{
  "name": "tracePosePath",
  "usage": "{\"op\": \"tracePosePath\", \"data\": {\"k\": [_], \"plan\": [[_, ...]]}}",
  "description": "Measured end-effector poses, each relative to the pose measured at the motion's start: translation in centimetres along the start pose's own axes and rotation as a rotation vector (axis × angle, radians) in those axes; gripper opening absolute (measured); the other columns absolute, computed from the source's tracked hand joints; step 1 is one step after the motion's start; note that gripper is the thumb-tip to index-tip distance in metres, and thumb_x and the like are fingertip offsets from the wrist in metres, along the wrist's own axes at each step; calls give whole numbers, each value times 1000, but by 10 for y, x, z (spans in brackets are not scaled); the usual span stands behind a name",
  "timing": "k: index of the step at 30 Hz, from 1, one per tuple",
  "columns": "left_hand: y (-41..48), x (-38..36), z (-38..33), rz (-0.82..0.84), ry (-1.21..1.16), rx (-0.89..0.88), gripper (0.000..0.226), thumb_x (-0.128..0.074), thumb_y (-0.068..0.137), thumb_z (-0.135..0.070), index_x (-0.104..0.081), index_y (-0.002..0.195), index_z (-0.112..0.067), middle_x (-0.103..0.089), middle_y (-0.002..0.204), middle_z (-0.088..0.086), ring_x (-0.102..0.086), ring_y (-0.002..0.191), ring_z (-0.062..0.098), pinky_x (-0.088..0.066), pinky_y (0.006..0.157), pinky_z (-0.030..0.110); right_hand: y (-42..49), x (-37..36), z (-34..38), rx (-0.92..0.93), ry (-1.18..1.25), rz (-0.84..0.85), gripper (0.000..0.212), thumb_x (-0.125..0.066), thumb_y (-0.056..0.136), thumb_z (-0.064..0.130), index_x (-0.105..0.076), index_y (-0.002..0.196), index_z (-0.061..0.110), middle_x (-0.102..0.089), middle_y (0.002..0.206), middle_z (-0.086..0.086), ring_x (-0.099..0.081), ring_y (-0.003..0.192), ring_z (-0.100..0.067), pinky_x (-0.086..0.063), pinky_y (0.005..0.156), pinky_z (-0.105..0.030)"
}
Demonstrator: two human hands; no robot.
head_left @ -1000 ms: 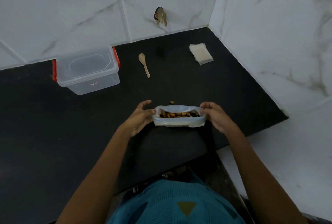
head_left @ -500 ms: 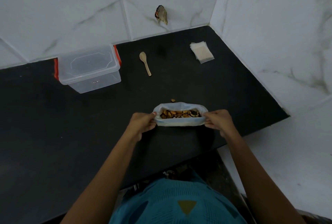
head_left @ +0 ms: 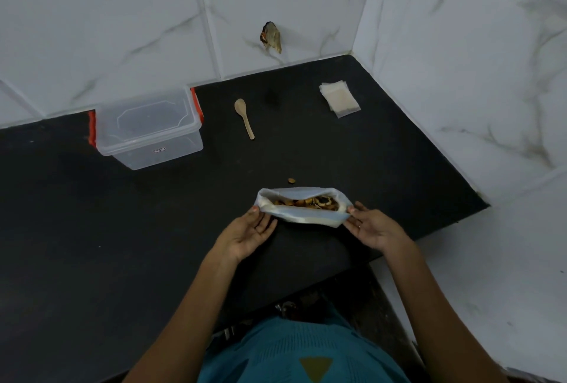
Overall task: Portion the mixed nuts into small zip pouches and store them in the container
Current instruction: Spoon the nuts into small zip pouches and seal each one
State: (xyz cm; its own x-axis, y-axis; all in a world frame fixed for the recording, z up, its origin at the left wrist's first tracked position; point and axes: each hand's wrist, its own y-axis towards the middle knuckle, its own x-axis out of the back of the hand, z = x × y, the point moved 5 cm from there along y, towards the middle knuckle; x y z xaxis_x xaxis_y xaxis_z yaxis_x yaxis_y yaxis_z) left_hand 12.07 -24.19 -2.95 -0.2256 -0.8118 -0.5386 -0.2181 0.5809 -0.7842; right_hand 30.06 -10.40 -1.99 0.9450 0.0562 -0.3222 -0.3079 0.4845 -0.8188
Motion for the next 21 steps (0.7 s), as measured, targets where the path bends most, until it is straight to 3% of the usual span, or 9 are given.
{"op": "tracePosePath", "data": {"k": [4, 7, 11, 13, 18, 21], "plan": [[-5, -3, 3, 30, -9, -17, 14, -48, 91, -10, -58, 99, -6, -61, 97, 10, -58, 96, 22, -46, 90, 40, 0, 1, -6, -27, 14, -8, 24, -44, 88, -6, -48, 90, 18, -55, 116, -8, -54, 107, -20, -35, 100, -35], [-6, -8, 4, -2, 76, -61, 20, -55, 88, -16, -57, 107, -10, -60, 102, 9, -58, 96, 22, -47, 88, 39, -3, -2, -4, 24, -17, -10, 29, -43, 85, -11, -49, 95, 15, -47, 131, -12, -51, 97, -20, -37, 99, -35], [-2, -10, 7, -143, 239, -190, 18, -58, 87, -5, -54, 104, -8, -59, 108, 13, -60, 93, 22, -49, 81, 36, -8, -5, -3, 209, -329, -125, 35, -52, 87, -4, -46, 118, 8, -49, 125, -18, -50, 116, -26, -43, 100, -37], [-1, -9, 8, -172, 264, -235, 31, -58, 85, 1, -50, 115, -4, -59, 111, 16, -60, 101, 25, -50, 81, 36, -8, -5, -7, 241, -407, -159, 41, -58, 87, 7, -42, 125, 7, -49, 125, -12, -49, 117, -24, -44, 100, -37], [-5, -9, 14, -195, 240, -293, 46, -56, 83, 10, -40, 122, -6, -50, 115, 13, -55, 105, 25, -48, 87, 34, -12, -4, -15, 174, -495, -174, 17, -57, 89, 11, -49, 103, 8, -52, 89, -6, -54, 92, -18, -50, 84, -30], [-2, -7, 19, -199, 175, -268, 47, -57, 82, 10, -41, 125, 1, -52, 119, 17, -56, 106, 25, -48, 86, 33, -11, -4, -16, 178, -445, -141, 20, -57, 88, 5, -51, 107, 2, -55, 89, -9, -58, 83, -16, -52, 79, -30]]}}
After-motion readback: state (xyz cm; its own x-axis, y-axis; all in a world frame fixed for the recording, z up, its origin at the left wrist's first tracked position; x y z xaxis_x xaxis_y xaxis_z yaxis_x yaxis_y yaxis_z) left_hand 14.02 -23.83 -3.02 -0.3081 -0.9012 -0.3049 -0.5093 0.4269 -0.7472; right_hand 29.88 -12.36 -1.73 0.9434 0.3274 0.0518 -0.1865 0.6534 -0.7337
